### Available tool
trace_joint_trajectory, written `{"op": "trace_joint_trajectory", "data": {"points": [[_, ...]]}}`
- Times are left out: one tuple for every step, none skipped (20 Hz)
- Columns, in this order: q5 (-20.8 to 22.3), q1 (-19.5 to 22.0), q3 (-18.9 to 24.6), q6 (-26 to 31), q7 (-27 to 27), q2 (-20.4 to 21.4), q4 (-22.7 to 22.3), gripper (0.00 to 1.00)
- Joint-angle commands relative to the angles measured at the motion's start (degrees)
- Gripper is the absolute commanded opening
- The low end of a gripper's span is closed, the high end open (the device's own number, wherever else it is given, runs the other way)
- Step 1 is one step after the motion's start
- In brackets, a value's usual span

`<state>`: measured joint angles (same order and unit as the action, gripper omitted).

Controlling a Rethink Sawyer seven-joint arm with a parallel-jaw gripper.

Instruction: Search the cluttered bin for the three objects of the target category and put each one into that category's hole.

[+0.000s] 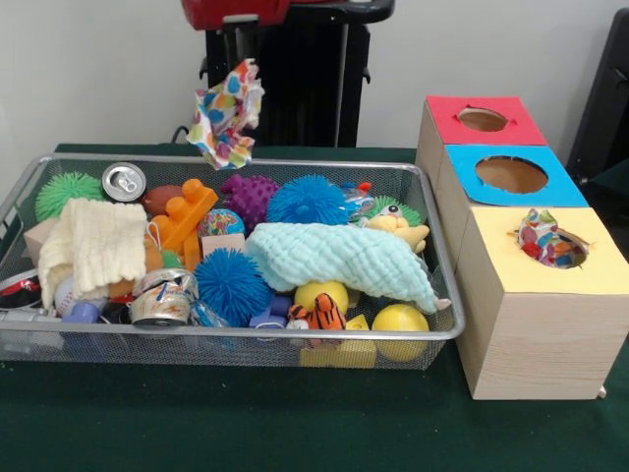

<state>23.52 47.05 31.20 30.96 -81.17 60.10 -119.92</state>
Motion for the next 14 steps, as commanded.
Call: {"op": "trace_joint_trajectory", "data": {"points": [[-4.8, -4.8, 0.4, 6.3, -5.4, 4.5, -4.1, 0.0], [-5.1, -5.7, 0.1, 6.1, -6.1, 4.5, -4.4, 0.0], [-5.3, -6.5, -0.5, 5.9, -6.8, 4.5, -4.5, 0.0], [-5.6, -7.5, -1.0, 5.6, -7.6, 4.8, -4.9, 0.0], [-5.9, -8.6, -1.5, 5.2, -8.5, 5.1, -5.1, 0.0], [-6.3, -9.5, -2.0, 5.1, -9.2, 5.2, -5.3, 0.0], [-6.7, -10.4, -2.5, 4.7, -9.8, 5.4, -5.6, 0.0], [-7.0, -11.4, -3.1, 4.4, -10.6, 5.5, -5.9, 0.0], [-7.5, -12.4, -3.5, 4.3, -11.1, 5.8, -6.1, 0.0], [-7.8, -13.6, -4.3, 4.1, -11.9, 5.9, -6.1, 0.0], [-8.1, -14.8, -4.8, 4.0, -12.6, 6.0, -6.0, 0.0], [-8.1, -16.0, -5.5, 3.7, -13.5, 5.8, -5.7, 0.0], [-8.4, -17.2, -6.1, 3.4, -14.3, 5.5, -5.4, 0.0], [-8.4, -18.3, -6.8, 3.0, -15.0, 4.9, -5.1, 0.0]]}}
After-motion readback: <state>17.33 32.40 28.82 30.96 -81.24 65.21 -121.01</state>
